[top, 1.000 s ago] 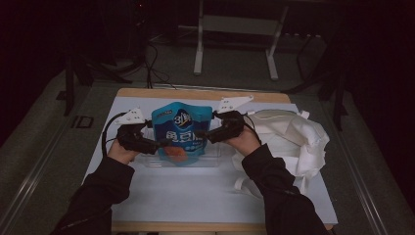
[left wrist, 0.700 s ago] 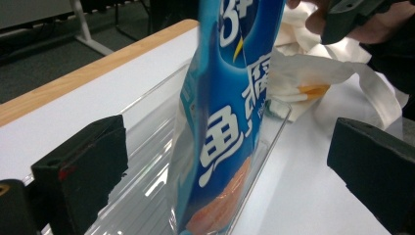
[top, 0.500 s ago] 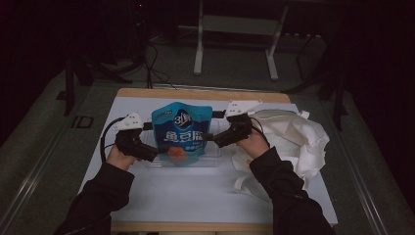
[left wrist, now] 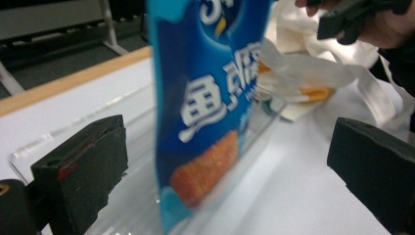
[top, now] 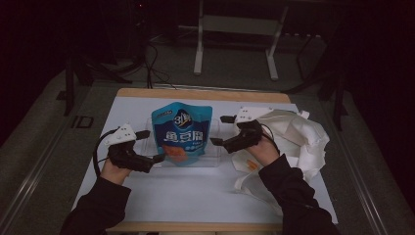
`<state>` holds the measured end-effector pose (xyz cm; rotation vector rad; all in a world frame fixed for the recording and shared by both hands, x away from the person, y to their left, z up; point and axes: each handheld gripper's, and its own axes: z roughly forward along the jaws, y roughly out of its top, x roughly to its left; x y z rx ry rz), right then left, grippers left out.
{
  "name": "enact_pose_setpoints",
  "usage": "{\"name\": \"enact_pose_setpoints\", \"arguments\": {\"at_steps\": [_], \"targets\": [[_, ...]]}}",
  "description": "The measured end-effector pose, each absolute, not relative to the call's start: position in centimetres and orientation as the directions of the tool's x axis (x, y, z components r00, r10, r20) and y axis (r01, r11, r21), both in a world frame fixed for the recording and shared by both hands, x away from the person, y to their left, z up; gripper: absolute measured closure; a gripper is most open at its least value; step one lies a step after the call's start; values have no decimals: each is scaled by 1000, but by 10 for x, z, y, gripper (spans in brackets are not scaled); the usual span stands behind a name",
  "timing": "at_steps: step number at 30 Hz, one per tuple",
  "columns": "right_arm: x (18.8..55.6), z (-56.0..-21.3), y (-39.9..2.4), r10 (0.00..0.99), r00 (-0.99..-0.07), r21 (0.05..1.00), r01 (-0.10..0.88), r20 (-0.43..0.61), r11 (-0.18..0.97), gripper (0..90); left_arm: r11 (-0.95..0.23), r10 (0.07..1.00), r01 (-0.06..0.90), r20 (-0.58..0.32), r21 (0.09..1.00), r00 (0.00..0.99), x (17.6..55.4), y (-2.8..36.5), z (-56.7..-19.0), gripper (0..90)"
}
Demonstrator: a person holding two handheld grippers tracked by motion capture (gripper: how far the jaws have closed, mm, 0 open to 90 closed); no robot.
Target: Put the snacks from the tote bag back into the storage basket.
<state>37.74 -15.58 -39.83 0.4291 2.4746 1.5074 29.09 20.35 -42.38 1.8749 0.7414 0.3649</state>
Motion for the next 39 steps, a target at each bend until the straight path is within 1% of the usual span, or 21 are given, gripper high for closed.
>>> {"name": "enact_pose_setpoints", "arguments": {"at_steps": [7, 9, 14, 17, 24, 30, 33, 39], "targets": [[369, -406, -168, 369, -928, 882, 140, -41, 449, 145, -262, 654, 332, -87, 906, 752, 274, 200, -431, 18], [366, -408, -171, 373, -927, 883, 145, -36, 447, 145, -266, 667, 316, -63, 911, 742, 269, 198, -432, 19], [358, -408, -180, 377, -926, 891, 149, -27, 428, 145, -264, 646, 278, -44, 924, 762, 259, 193, -428, 19], [355, -410, -184, 381, -924, 886, 146, -37, 440, 145, -262, 644, 265, -36, 928, 764, 254, 191, -427, 18], [344, -416, -195, 381, -924, 890, 152, -26, 430, 145, -275, 590, 262, -53, 925, 806, 239, 175, -429, 19], [335, -416, -203, 387, -922, 897, 142, -34, 419, 145, -311, 532, 260, -60, 914, 845, 235, 158, -432, 18], [330, -416, -207, 384, -922, 895, 133, -46, 426, 148, -343, 508, 251, -46, 905, 860, 234, 148, -434, 19], [320, -420, -215, 381, -922, 900, 108, -68, 423, 148, -363, 463, 255, -64, 896, 884, 234, 134, -439, 19]]}}
